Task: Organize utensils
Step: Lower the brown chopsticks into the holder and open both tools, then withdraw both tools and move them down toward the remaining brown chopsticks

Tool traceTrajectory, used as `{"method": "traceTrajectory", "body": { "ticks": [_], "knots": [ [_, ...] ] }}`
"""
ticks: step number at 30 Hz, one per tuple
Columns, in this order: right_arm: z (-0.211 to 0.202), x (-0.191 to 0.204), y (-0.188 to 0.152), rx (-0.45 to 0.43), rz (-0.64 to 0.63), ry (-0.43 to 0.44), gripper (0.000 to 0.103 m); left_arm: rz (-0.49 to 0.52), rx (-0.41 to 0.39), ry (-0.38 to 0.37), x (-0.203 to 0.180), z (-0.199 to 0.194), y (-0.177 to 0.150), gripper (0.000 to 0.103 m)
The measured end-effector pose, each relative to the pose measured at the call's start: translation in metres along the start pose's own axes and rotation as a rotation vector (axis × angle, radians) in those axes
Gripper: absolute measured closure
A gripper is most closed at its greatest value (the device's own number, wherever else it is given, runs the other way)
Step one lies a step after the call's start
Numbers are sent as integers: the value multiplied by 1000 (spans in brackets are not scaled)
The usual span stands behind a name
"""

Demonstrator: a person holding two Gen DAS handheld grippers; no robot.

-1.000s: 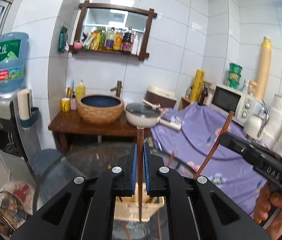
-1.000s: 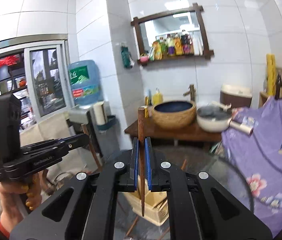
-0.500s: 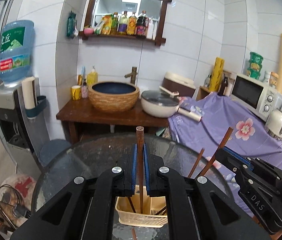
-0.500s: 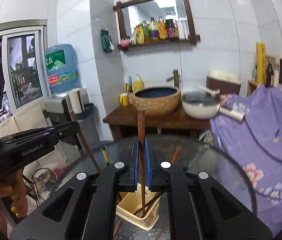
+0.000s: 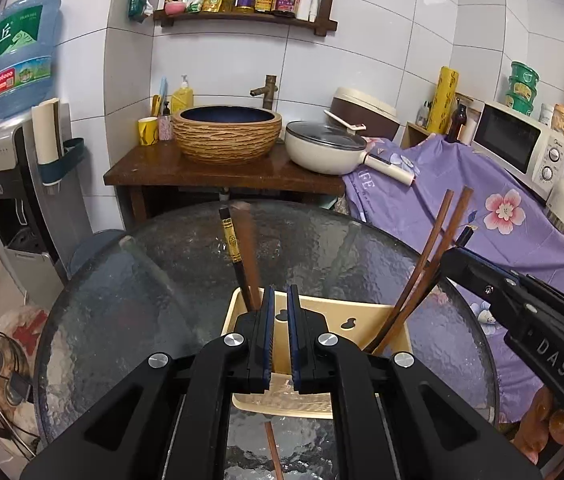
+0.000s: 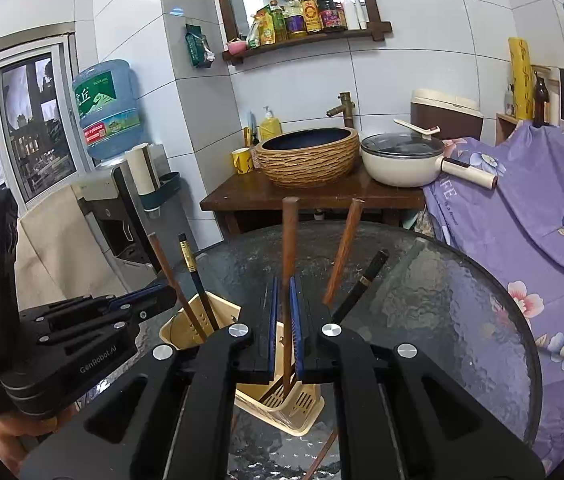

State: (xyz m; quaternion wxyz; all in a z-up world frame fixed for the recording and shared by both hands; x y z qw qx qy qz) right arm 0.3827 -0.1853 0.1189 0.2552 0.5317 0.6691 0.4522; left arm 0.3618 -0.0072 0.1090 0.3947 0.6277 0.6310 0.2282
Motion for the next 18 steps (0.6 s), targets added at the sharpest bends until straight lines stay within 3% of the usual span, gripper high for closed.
{"method": "traceTrajectory", "body": {
  "ticks": [2,4,5,6,7,8,9,12,18],
  "knots": [
    [-3,-2,-1,-13,-5,-8,95,-1,-14,-4,0,-4,-2,96],
    [-10,-1,-3,-29,-22,-21,94,11,-38,-6,-1,-14,-4,85],
    [-15,0,-6,-40,-34,-24,93,18,-55,-7,-2,-20,-6,70],
    [-20,1,-8,-49,-38,-23,83,22,-77,-8,-3,-27,-9,52],
    [-27,1,-12,-62,-38,-21,67,24,-107,-8,-2,-37,-15,44],
    [-35,0,-17,-78,-36,-22,60,25,-131,-7,-1,-44,-20,35],
    [-43,0,-22,-94,-35,-29,54,27,-149,-8,0,-51,-26,31],
    [-57,0,-47,-80,-61,-30,54,39,-152,1,5,-62,-51,19],
    [-41,-6,-110,99,-69,-34,54,-25,36,31,34,-33,-118,17]
  ]
}}
Point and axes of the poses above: each gripper's, at about its wrist camera, not at the fingertips, and z roughly the way its jaws point, x to its left, y to its top, the point moved 1 cm from there along z, roughly the way its jaws point, and after that the axes turned 6 degrees about -z, right-handed, at the moved point
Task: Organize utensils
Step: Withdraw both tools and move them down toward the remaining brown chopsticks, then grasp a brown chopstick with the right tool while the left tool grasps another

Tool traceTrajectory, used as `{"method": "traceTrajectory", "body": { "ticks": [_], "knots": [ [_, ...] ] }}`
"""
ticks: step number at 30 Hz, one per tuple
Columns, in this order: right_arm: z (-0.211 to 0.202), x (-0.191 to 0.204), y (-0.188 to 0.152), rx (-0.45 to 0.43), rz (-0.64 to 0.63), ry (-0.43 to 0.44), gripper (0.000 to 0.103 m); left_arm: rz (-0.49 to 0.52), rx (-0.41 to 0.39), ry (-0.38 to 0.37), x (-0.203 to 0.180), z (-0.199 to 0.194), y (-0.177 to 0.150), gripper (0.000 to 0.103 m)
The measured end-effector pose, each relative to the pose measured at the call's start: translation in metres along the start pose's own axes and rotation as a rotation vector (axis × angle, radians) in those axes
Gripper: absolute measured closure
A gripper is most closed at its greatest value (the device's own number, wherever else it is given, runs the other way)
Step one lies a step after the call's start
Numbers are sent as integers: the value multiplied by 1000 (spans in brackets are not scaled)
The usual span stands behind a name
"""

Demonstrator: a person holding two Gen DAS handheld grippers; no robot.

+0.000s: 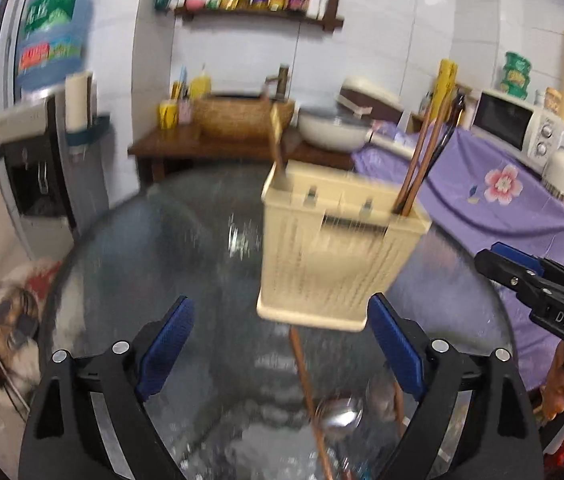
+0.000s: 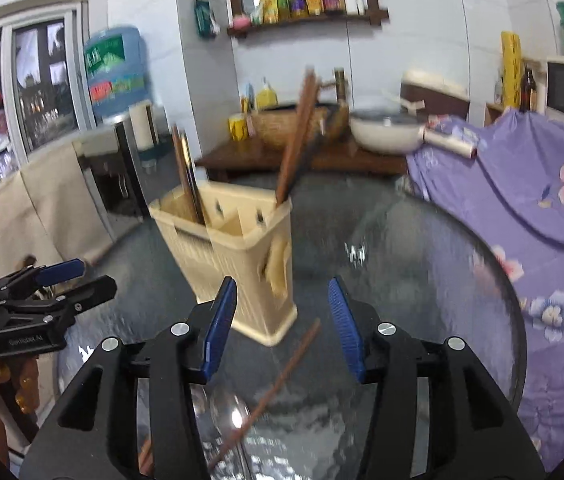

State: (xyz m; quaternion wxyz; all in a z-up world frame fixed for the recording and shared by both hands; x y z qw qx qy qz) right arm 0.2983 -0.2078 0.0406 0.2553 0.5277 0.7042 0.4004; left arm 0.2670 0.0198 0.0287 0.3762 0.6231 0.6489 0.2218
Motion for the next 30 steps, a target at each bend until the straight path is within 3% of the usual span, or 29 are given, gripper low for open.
{"method": "traceTrajectory", "body": {
  "ticks": [4,6,8,17,24,30],
  "knots": [
    [30,-3,-41,142,34,8,54,-34,120,10,14,28,-36,25],
    [42,-4,-56,185,43,1,54,-50,165,22,20,39,-49,37],
    [50,-4,-67,222,57,1,54,-88,201,15,27,47,-60,38],
    [83,3,-81,307,76,12,54,-103,203,22,31,50,-66,40],
    [111,11,-72,355,38,-36,55,-107,206,21,27,51,-70,40],
    [129,8,-64,363,13,-88,62,-95,207,26,27,51,-68,40]
  ]
}}
Point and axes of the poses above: each gripper's, at about its wrist camera, not at the fingertips, and z roughly the way its jaws point, x to its left, y to its top, the point moved 1 cm from there along z, roughly the way its jaws point, and after that the axes turned 6 degrees about -z, right-handed, at the moved point
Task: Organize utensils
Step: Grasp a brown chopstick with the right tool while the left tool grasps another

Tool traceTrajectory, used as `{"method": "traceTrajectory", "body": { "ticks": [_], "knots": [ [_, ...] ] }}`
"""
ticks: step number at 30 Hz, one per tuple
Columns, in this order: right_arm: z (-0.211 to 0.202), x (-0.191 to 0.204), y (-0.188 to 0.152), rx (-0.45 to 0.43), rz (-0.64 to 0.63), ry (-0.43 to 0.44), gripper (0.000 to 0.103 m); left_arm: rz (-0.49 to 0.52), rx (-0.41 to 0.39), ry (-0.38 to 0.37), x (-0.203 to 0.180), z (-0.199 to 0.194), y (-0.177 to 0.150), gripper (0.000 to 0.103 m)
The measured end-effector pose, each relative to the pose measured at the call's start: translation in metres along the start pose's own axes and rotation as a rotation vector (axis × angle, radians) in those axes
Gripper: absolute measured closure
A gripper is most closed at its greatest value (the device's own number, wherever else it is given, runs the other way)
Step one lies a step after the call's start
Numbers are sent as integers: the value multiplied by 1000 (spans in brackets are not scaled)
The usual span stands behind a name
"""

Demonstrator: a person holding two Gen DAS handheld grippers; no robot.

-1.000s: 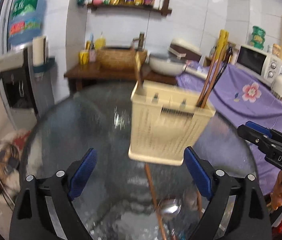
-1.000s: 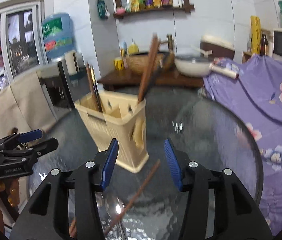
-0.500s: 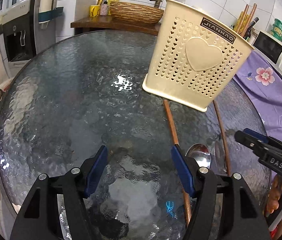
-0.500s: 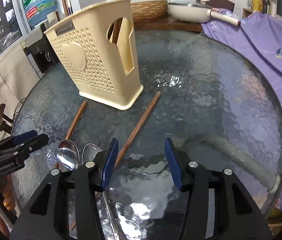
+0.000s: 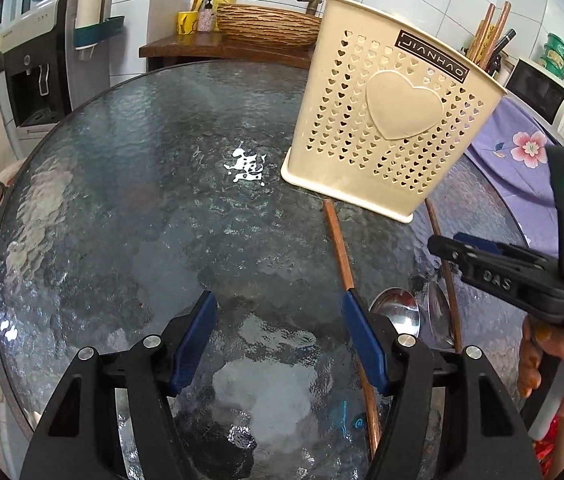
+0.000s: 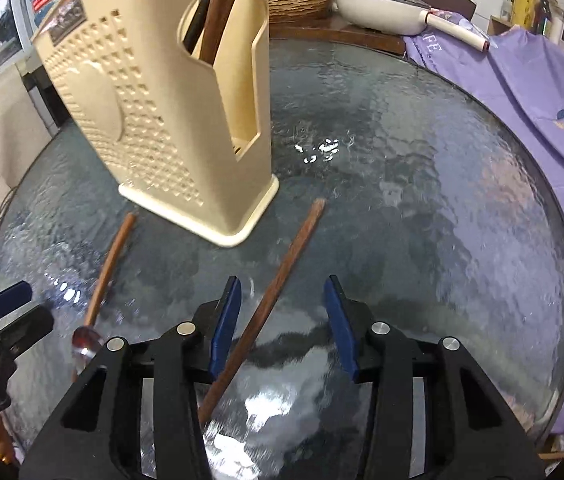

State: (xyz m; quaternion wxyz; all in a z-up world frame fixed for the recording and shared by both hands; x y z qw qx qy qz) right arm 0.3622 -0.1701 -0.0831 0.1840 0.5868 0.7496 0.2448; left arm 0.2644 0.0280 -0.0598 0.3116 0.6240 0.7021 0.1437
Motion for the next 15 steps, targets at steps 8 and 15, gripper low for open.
{"method": "traceTrajectory", "body": {
  "ticks": [8,15],
  "knots": [
    [4,-16,8,25,-47,17,85,45,33,-7,-16,14,19,43],
    [3,-28,8,39,-35,49,87,89,85,7,-36,44,41,55]
  ]
}}
Point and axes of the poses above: each gripper's, at about its wrist camera, not at the fingertips, and z roughly the way its jaws point, x to its left, y to its top, the point moved 1 cm from there along z, roughly the way its jaws point, and after that the axes turned 6 degrees about -z, right-handed, at the moved point
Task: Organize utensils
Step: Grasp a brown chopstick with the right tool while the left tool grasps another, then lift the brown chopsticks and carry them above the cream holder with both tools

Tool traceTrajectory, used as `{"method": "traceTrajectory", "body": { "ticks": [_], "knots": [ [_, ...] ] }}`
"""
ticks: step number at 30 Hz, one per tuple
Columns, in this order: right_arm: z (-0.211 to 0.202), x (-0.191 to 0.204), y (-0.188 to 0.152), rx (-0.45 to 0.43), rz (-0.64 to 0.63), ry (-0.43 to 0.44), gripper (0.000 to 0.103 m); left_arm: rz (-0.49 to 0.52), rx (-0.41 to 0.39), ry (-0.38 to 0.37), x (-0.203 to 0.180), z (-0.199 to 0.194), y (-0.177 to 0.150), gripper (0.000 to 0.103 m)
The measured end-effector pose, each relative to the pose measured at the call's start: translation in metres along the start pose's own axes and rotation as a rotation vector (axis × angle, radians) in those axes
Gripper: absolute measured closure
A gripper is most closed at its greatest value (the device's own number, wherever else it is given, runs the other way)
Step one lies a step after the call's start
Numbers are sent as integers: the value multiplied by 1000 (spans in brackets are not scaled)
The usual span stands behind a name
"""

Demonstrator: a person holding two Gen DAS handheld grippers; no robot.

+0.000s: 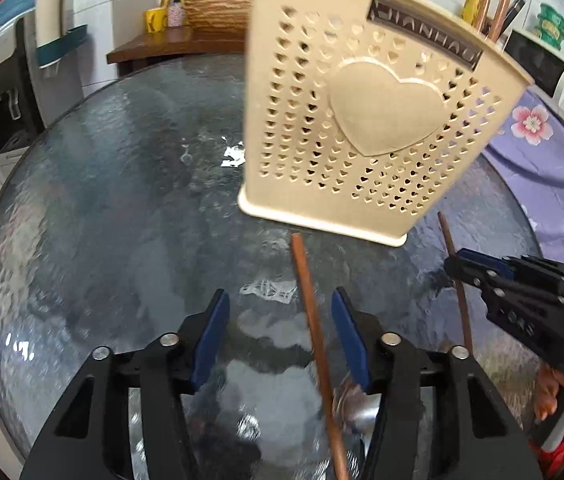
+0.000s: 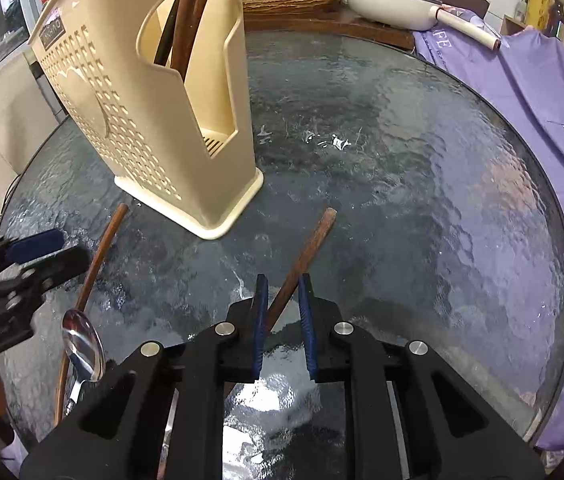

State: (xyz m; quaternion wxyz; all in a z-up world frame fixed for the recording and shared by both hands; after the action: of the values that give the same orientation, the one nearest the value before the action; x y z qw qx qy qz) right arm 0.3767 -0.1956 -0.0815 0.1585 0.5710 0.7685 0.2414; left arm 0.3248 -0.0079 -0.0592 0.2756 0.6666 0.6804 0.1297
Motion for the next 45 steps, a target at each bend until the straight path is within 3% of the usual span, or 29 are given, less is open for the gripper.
{"method": "traceTrajectory", "body": {
  "ticks": [11,18,22,28,42,45],
  "knots": [
    [3,10,7,12,52,-50,86,134,16,108,-26,18,5,79],
    [7,25,11,1,42,-105,87,143,6,110,-27,19,6,93],
    [6,29,9,-15,51,-101,92,143,-1,99,-21,15,1,95],
    [2,20,5,-32,135,-29,95,129,-14,94,-9,12,-4,96],
    [-22,4,1,-119,200,91,95,90,-21,70,0,13,-1,96],
    [-35,2,-2,-154,198,109,95,68,-53,45,5,5,-1,96]
  ]
}}
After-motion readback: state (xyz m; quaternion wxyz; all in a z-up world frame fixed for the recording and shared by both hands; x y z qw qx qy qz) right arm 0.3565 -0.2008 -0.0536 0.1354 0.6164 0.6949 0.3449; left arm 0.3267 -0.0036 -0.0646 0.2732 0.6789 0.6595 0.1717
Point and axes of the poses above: each gripper's, at about its wrist camera, not at the fingertips, and z roughly the way its jaws point, x to its left, y to its top, the point moved 1 cm from there along z, roughly the way its jaws point, and after that the axes turned 6 degrees about -z, right-handed, at the moved point
